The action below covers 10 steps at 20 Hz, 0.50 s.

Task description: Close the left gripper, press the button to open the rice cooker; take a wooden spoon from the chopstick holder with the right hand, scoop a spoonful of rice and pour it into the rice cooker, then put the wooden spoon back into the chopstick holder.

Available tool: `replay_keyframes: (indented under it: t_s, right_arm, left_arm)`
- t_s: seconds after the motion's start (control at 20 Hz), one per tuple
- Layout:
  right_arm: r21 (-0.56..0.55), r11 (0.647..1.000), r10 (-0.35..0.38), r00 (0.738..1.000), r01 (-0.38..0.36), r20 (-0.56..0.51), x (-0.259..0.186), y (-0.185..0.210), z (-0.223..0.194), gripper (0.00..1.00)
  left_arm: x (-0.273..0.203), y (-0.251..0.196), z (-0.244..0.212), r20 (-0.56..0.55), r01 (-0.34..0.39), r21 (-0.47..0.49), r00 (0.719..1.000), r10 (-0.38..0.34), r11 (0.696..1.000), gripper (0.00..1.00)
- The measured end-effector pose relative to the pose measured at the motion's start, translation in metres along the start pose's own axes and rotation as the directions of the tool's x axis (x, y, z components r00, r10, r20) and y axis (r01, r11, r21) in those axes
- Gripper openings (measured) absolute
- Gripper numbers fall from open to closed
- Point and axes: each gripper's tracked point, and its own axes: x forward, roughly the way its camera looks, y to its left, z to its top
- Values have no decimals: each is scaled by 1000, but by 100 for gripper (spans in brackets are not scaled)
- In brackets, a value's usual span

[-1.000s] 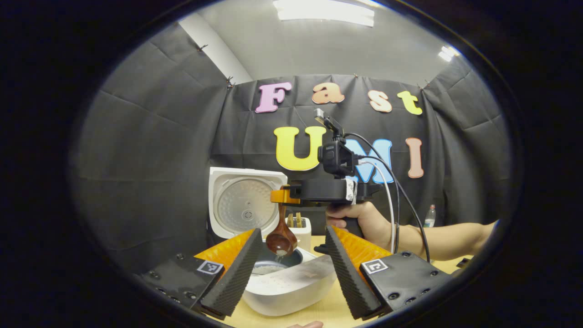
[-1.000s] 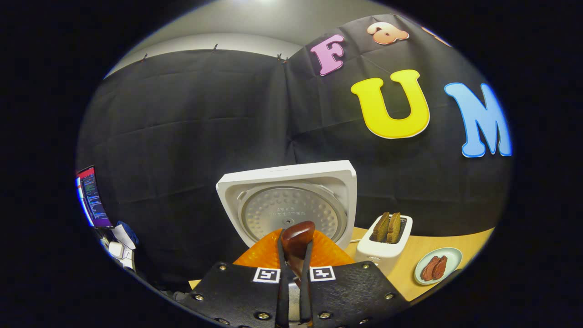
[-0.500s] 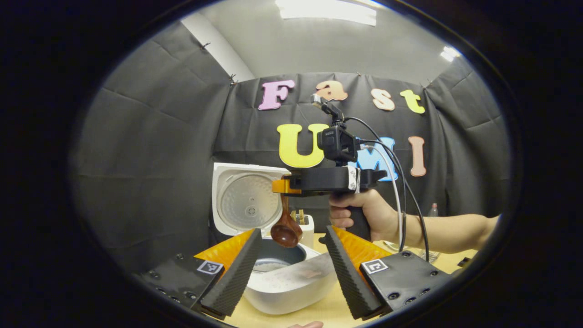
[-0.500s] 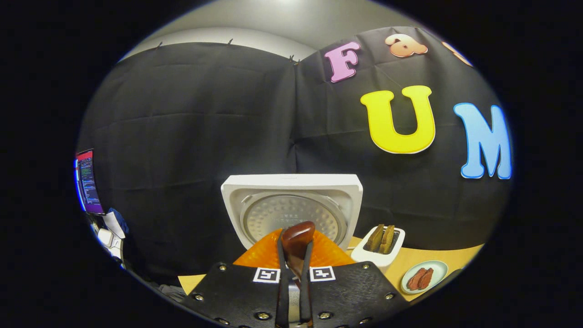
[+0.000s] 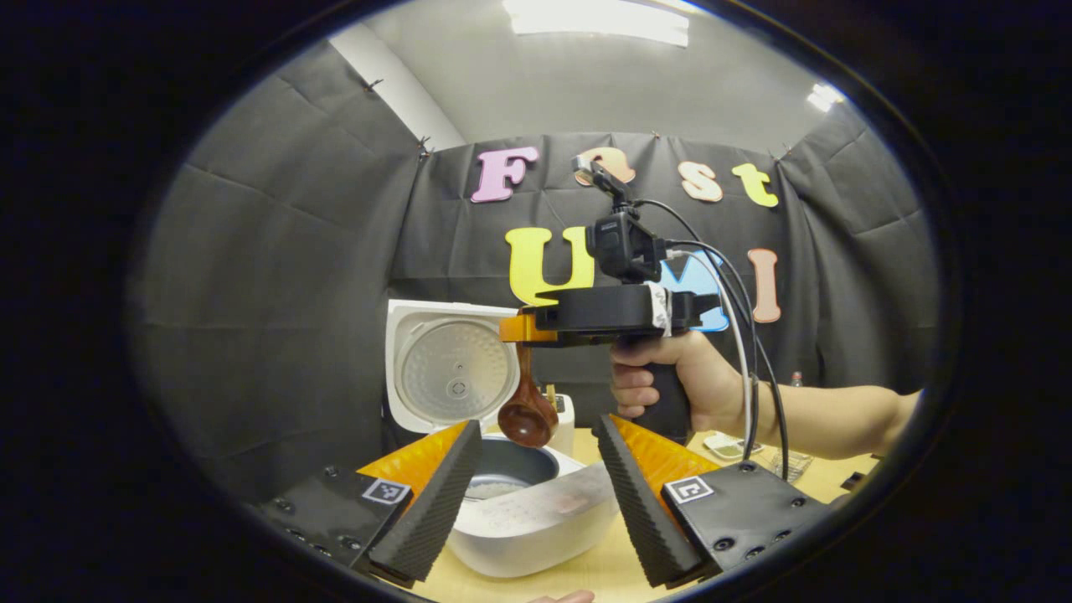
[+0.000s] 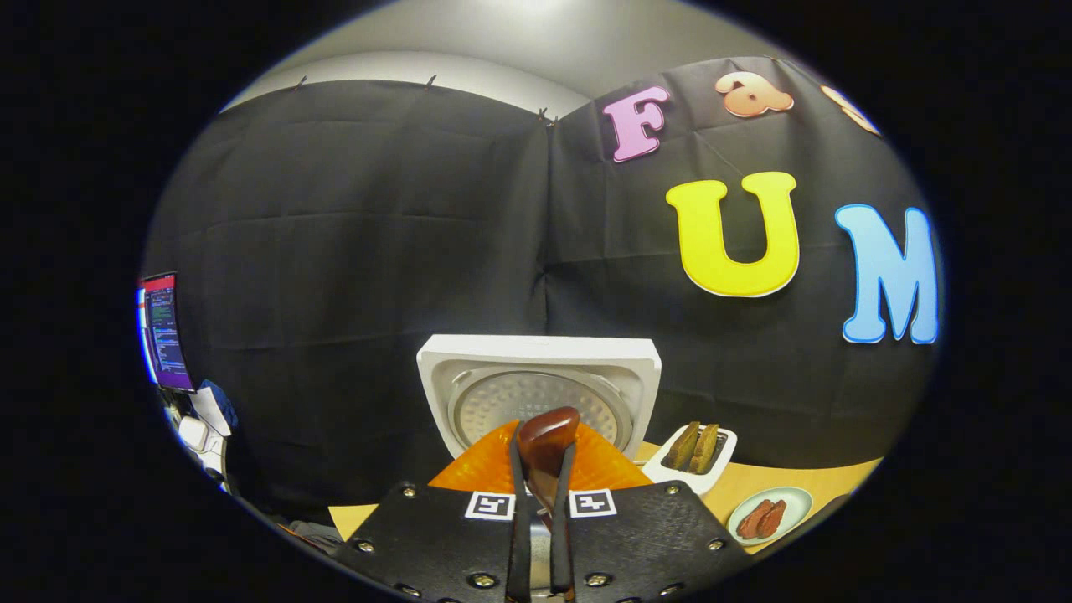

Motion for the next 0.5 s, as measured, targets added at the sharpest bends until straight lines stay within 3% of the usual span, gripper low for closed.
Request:
replay_keyframes:
  t_s: [0.5]
  right_arm:
    - [120,992,-31,999,28,17,-62,-58,11,9]
  left_arm:
    - [6,-9,-1,-10,28,-12,1000,-28,1000,96]
